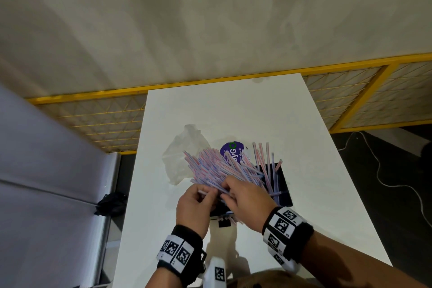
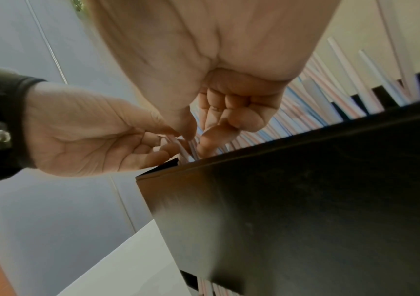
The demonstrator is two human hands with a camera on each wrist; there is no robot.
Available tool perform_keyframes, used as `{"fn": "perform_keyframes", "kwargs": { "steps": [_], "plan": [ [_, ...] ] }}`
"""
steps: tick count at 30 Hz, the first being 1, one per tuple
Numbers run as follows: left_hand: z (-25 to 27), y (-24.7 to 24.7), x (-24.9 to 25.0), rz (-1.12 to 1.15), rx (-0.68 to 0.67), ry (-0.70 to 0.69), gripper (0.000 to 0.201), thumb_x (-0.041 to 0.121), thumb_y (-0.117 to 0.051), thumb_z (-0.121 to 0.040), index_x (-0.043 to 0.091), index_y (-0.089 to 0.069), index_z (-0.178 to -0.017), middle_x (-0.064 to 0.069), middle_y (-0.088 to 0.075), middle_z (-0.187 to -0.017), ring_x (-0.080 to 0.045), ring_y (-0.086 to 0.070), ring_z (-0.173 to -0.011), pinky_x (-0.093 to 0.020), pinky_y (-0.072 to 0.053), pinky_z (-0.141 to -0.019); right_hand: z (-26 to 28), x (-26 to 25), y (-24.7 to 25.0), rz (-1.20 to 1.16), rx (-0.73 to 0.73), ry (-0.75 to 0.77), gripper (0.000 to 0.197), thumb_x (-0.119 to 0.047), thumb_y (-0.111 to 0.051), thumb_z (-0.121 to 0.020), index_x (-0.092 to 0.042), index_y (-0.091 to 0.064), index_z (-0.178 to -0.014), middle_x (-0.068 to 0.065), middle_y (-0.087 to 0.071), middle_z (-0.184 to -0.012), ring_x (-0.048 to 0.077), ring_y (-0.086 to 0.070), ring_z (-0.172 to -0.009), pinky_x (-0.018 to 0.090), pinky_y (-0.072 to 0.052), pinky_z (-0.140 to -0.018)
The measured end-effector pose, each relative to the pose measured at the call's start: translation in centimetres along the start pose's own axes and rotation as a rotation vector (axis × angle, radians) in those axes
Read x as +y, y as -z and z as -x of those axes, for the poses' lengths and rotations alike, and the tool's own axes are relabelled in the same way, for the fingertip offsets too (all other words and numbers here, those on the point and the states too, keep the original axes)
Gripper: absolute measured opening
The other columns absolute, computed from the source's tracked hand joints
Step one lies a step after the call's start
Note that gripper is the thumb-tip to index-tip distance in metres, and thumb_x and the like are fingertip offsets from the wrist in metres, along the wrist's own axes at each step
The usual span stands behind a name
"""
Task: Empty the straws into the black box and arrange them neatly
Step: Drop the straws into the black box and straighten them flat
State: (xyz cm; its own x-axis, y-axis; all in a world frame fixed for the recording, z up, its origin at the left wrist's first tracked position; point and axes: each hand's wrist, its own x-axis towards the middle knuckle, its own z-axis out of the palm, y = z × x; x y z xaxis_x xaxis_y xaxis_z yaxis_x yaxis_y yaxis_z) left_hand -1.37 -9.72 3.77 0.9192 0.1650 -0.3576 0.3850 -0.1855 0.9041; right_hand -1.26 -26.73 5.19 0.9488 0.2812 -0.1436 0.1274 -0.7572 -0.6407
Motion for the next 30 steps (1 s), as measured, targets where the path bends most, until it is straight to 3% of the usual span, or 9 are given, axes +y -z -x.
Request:
{"fn": "perform_keyframes", "kwargs": {
  "steps": [3,5,10,14,18,22,26,30],
  "plan": [
    [0.0,-0.6,0.3,-0.002,-0.018,-0.014,0.016,0.013,-0.08,-0.085,0.016,-0.068,-0.094,0.002,-0.077,-0.081,-0.013,-0.074,-0.077,-0.021,-0.056,-0.069,0.1,0.1,0.0,-0.022,0.025,-0.005,0.014,-0.036,-0.051,-0.104,-0.023,-0.052,-0.106,-0.007,-0.063,-0.085,0.019,-0.06,-0.078,0.039,-0.053,-0.07],
    [0.1,-0.8,0.2,-0.042,-0.027,-0.031,0.019,0.017,-0.082,-0.084,0.02,-0.067,-0.095,0.005,-0.076,-0.079,-0.008,-0.073,-0.075,-0.019,-0.054,-0.067,0.1,0.4,0.1,-0.032,0.042,-0.02,0.013,-0.035,-0.051,-0.104,-0.023,-0.053,-0.102,-0.007,-0.061,-0.078,0.018,-0.058,-0.072,0.039,-0.052,-0.068],
    [0.2,-0.9,-0.1,-0.102,-0.05,-0.055,0.016,0.025,-0.082,-0.083,0.022,-0.067,-0.088,0.003,-0.075,-0.078,-0.016,-0.073,-0.077,-0.036,-0.059,-0.074,0.5,0.8,0.2,-0.049,0.076,-0.028,0.013,-0.034,-0.053,-0.103,-0.023,-0.055,-0.099,-0.006,-0.062,-0.074,0.016,-0.059,-0.067,0.04,-0.054,-0.066],
    [0.4,-1.0,-0.2,-0.114,-0.091,-0.087,0.013,0.023,-0.079,-0.086,0.02,-0.068,-0.079,-0.001,-0.073,-0.075,-0.022,-0.071,-0.075,-0.038,-0.059,-0.073,0.6,1.0,0.1,-0.137,0.041,-0.027,0.011,-0.03,-0.055,-0.102,-0.023,-0.062,-0.104,-0.005,-0.068,-0.083,0.014,-0.063,-0.077,0.039,-0.055,-0.073],
    [0.8,-1.1,-0.4,-0.122,-0.138,-0.07,0.014,0.03,-0.081,-0.085,0.021,-0.072,-0.079,0.001,-0.075,-0.076,-0.019,-0.073,-0.074,-0.03,-0.06,-0.068,0.9,1.5,-0.3,-0.139,0.005,-0.007,0.015,-0.023,-0.053,-0.101,-0.021,-0.064,-0.111,-0.004,-0.068,-0.1,0.012,-0.061,-0.089,0.032,-0.051,-0.08],
    [0.4,-1.5,0.0,-0.139,-0.136,-0.063,0.015,0.032,-0.083,-0.082,0.024,-0.07,-0.083,0.002,-0.074,-0.08,-0.019,-0.071,-0.077,-0.039,-0.06,-0.074,1.4,1.8,-1.0,-0.129,0.005,0.012,0.011,-0.023,-0.055,-0.098,-0.025,-0.059,-0.108,-0.008,-0.056,-0.102,0.009,-0.056,-0.085,0.026,-0.047,-0.076],
    [0.1,-1.8,0.5,-0.174,-0.151,-0.078,0.013,0.024,-0.08,-0.084,0.025,-0.068,-0.078,-0.002,-0.073,-0.078,-0.026,-0.069,-0.077,-0.049,-0.059,-0.077,1.8,2.5,-1.5,-0.184,0.067,-0.042,0.017,-0.026,-0.061,-0.097,-0.026,-0.057,-0.113,-0.01,-0.05,-0.113,0.004,-0.058,-0.089,0.027,-0.051,-0.084],
    [0.1,-1.6,0.7,-0.203,-0.13,-0.097,0.013,0.021,-0.078,-0.086,0.026,-0.068,-0.078,0.001,-0.073,-0.079,-0.021,-0.07,-0.078,-0.047,-0.058,-0.079,1.9,3.1,-1.8,-0.137,0.032,-0.076,0.029,-0.035,-0.061,-0.096,-0.026,-0.058,-0.123,-0.01,-0.05,-0.118,0.006,-0.057,-0.101,0.024,-0.049,-0.089]
  ]
}}
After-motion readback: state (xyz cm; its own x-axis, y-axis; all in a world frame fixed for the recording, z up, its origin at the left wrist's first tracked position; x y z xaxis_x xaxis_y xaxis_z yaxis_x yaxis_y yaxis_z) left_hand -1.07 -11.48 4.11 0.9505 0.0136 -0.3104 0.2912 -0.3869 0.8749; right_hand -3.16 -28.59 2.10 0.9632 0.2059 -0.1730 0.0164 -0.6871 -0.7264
